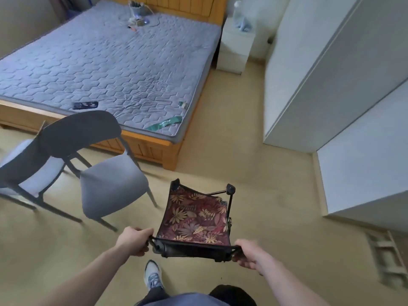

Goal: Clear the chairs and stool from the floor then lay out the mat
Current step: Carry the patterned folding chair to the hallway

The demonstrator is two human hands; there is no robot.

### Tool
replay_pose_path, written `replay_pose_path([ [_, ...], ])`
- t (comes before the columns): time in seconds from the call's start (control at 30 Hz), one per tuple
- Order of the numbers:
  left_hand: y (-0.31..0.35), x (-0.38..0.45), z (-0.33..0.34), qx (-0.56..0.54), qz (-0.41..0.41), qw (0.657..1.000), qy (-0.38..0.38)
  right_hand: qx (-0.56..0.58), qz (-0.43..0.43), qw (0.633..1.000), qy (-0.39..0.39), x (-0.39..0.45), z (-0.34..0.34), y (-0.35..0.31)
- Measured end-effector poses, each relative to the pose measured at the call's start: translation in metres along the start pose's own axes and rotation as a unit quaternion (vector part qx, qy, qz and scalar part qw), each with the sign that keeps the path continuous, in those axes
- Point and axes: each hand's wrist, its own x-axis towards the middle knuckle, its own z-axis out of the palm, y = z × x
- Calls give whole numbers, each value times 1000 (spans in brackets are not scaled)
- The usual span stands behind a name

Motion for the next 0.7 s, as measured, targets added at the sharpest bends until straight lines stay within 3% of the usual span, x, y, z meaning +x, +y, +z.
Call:
replay_pose_path([
  [0.27,99,-48,156,104,67,991,-52,130,6,990,55,13,-164,63],
  [0.7,250,-102,360,247,184,942,-130,346,26,929,129,38,-326,141],
])
